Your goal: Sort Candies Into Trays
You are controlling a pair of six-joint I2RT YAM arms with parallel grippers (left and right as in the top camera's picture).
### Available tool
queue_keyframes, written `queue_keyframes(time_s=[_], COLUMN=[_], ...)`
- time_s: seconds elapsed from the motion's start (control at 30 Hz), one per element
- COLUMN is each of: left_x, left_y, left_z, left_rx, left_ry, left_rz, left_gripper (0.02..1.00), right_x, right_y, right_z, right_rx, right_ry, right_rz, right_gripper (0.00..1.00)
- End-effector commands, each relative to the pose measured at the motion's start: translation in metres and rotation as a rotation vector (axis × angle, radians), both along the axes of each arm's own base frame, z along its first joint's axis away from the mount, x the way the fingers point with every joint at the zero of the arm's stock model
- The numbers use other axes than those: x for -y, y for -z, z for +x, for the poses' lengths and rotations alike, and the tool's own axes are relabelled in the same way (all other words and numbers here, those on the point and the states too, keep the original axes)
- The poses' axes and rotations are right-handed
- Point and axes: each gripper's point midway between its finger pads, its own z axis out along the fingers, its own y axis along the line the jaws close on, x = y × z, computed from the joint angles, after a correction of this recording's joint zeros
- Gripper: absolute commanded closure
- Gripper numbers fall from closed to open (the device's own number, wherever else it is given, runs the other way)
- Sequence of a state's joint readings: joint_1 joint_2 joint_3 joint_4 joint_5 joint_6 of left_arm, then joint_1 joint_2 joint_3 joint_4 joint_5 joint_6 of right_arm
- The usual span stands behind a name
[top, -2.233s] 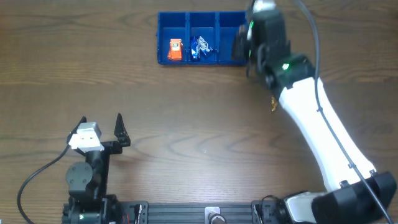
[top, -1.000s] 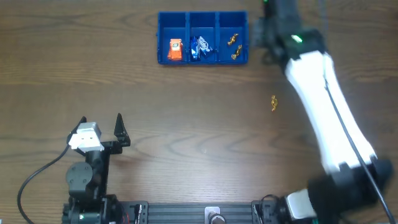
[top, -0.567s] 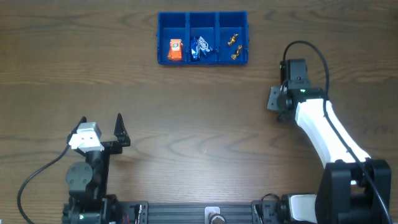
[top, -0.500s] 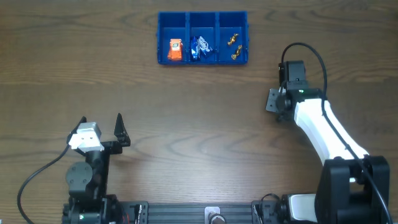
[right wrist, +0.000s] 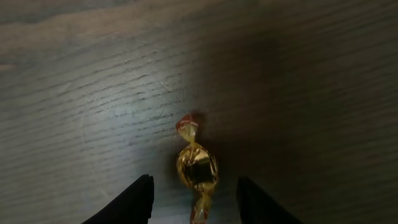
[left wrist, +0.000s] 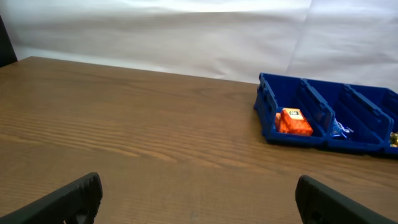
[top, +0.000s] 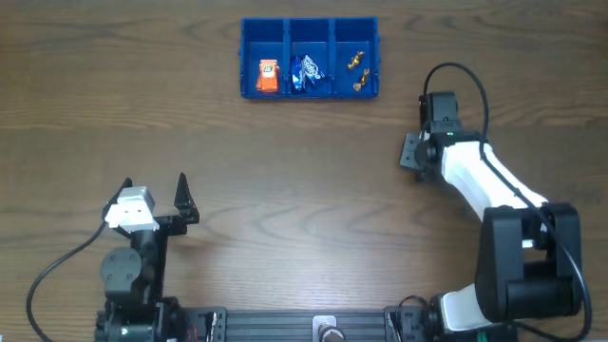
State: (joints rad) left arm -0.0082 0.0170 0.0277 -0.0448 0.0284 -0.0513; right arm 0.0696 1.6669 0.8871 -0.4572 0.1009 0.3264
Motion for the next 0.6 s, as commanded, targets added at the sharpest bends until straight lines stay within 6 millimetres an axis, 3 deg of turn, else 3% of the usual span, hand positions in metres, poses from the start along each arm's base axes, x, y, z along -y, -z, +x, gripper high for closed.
queue_keyframes(time_s=[0.03,0.37,0.6], left_x=[-0.0019,-0.0019,-0.0019], left_y=[0.0182,0.0182,0.0182], left_z=[-0.0009,-0.0009,-0.0009], left_rx=[-0.053,-0.053,-0.053], left_ry=[-0.009,-0.009,-0.009], left_rz=[0.004,0.004,0.004], left_gripper=[0.02,0.02,0.02], right_x=[-0.0005,0.0014,0.0019], right_y=[0.0111,0.016,0.0162], right_z=[0.0038,0.0054,0.005], right_rx=[-0.009,-0.012,-0.013], right_ry=[0.013,0.019,0.02], right_rz=[0.005,0.005,0.002], right_gripper=[0.54,0.555,0.7])
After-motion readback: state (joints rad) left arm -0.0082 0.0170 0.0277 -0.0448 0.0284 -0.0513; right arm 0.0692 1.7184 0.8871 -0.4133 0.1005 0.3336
